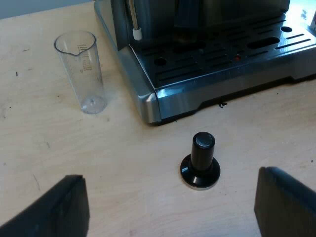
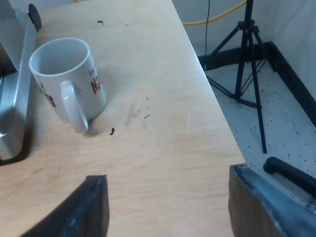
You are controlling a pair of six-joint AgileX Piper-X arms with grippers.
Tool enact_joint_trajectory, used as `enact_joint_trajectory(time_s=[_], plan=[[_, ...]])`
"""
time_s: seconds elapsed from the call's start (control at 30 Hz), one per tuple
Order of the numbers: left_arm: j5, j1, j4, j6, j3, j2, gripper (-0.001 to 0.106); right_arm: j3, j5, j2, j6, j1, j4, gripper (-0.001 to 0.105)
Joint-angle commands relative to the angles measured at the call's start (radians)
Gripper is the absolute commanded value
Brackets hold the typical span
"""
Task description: Place mug into machine
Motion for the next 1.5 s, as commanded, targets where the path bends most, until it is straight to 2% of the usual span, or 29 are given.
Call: enact_joint_trajectory(time_s=[0.03,0.17,0.23,0.3,0.43,0.53,0.83,0.97,1.0,1.23,1.33,1.4,1.5], plan=[[-0.002,-0.002,-0.012,0.001,-0.003,-0.139,0.071,-0.002,-0.001,-0.040,-0.004,0.001,-0.015,0.055],[-0.002,-0.002,-0.028,-0.008,-0.003,-0.136,0.071,-0.004,-0.021,-0.040,-0.007,0.001,-0.052,0.055],[-0.002,-0.002,-0.037,-0.027,-0.003,-0.130,0.071,-0.004,-0.084,-0.040,-0.032,0.001,-0.061,0.055],[-0.002,-0.002,-0.046,-0.059,-0.003,-0.108,0.071,-0.004,-0.199,-0.033,-0.072,0.001,-0.068,0.055],[0.012,-0.019,-0.076,-0.059,-0.003,-0.053,0.071,-0.012,-0.229,-0.001,-0.077,0.001,-0.069,0.055],[0.065,-0.057,-0.130,-0.059,-0.012,0.001,0.071,-0.031,-0.229,0.037,-0.080,0.001,-0.090,0.055],[0.079,-0.225,-0.320,-0.059,-0.072,0.226,0.071,-0.066,-0.292,0.172,-0.103,0.026,-0.194,0.055],[0.092,-0.300,-0.403,-0.059,-0.073,0.340,0.071,-0.066,-0.286,0.239,-0.184,0.084,-0.217,0.055],[0.092,-0.322,-0.427,-0.059,-0.073,0.371,0.071,-0.066,-0.277,0.259,-0.186,0.104,-0.229,0.055],[0.092,-0.427,-0.552,-0.059,-0.073,0.510,0.071,-0.066,-0.188,0.377,-0.178,0.201,-0.321,0.055],[0.088,-0.462,-0.586,-0.059,-0.073,0.555,0.071,-0.063,-0.155,0.448,-0.124,0.235,-0.353,0.055],[0.088,-0.482,-0.597,-0.059,-0.073,0.588,0.071,-0.043,-0.153,0.507,-0.043,0.246,-0.404,0.055],[0.088,-0.494,-0.597,-0.059,-0.073,0.622,0.071,-0.002,-0.147,0.572,-0.012,0.245,-0.478,0.055]])
